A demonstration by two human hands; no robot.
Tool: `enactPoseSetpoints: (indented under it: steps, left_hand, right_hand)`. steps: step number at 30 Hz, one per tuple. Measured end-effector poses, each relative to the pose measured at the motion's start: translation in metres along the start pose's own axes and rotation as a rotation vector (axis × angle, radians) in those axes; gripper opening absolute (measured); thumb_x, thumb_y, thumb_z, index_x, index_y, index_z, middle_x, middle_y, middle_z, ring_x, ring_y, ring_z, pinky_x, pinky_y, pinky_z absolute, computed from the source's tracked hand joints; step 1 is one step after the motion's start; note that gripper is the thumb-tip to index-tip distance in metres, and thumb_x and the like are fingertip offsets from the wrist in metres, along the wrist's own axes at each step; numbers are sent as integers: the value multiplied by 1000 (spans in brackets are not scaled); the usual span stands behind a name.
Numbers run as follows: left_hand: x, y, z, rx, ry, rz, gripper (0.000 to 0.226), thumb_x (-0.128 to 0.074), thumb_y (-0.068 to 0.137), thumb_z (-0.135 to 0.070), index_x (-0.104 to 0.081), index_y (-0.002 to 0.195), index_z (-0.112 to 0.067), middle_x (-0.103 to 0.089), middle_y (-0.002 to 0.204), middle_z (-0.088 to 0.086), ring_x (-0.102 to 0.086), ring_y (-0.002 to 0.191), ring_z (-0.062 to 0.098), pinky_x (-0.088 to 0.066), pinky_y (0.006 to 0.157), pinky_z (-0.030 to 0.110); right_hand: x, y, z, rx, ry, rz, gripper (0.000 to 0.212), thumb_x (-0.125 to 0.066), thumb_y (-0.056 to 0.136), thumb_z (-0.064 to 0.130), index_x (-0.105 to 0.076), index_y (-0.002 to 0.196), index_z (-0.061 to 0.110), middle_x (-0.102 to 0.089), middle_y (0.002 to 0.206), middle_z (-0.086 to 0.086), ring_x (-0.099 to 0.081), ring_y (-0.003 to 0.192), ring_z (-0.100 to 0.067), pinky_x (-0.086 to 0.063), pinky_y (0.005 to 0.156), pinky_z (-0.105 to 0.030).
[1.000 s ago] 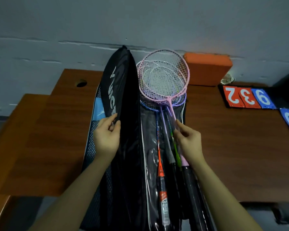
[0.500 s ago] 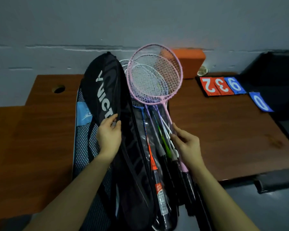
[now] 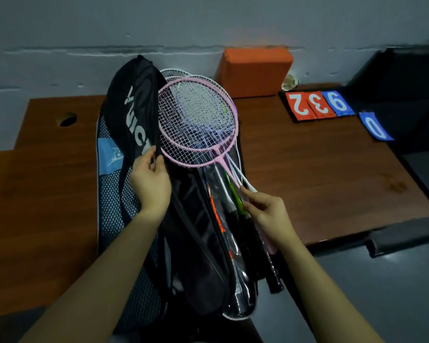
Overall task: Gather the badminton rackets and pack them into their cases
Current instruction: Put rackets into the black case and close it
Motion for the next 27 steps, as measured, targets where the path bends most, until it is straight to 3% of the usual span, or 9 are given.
enactPoseSetpoints:
  steps: [4,7,10,12,16,19,24,27]
  left_hand:
    - [-7,-6,-6,-33,45,57,35,-55,90,-13,-56,125,-10,-58,117,6,-55,98,9,-40,87,11]
    - [-12,-9,-12,-106,87,110,35,-56,90,-12,-56,124,-9,-56,107,2,-53,92,9,-42,89,17]
    - [-12,-17,-9,-161,88,165,35,-57,89,-9,-55,124,-7,-54,106,0,-52,95,9,-40,91,13]
    - [-6,-22,-4,-176,96,172,36,-58,88,-6,-56,123,-6,-53,105,-1,-52,94,9,-38,86,3]
    - [7,-27,4,-153,84,186,36,-59,86,-2,-57,122,-5,-54,104,4,-51,85,6,-35,76,-5]
    - [15,-28,5,-145,65,197,36,-60,85,0,-57,120,-3,-55,105,5,-52,82,0,-37,74,-4]
    - [39,-20,8,-174,59,185,35,-63,84,-3,-60,118,-5,-59,99,3,-55,83,6,-41,77,4]
    - [60,-18,7,-220,24,164,33,-63,84,-3,-61,116,-7,-61,95,3,-58,84,7,-44,76,9]
  right_hand:
    - [-3,-7,3,-25,10,104,36,-65,83,-1,-63,117,11,-67,109,2,-58,92,11,-44,87,-11]
    - [-15,-7,7,-64,23,200,38,-67,82,2,-63,118,13,-69,108,1,-61,92,3,-46,86,-13]
    - [-28,-1,9,-116,44,254,40,-69,81,5,-63,119,17,-68,72,13,-57,69,0,-45,74,-16]
    - [-37,2,10,-131,68,277,42,-67,82,2,-61,121,13,-62,64,19,-55,64,1,-44,68,-12]
    - [-56,5,16,-146,102,299,47,-65,81,-4,-56,126,7,-69,101,-1,-63,80,-4,-49,75,-15]
    - [-86,9,26,-94,27,424,56,-62,82,-8,-47,134,6,-59,119,0,-56,100,2,-45,90,-13]
    - [-129,26,44,-40,72,414,57,-56,82,-16,-43,134,4,-62,111,-4,-61,87,7,-47,86,-13]
    - [-149,37,59,24,74,393,55,-56,83,-12,-43,134,4,-58,119,3,-56,101,7,-42,88,-8]
Point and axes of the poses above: each hand's wrist, its own y-axis towards the middle knuckle, its own x-axis out of the back of the hand, z = x × y, the point moved 7 cm from there along y, towards the middle knuckle
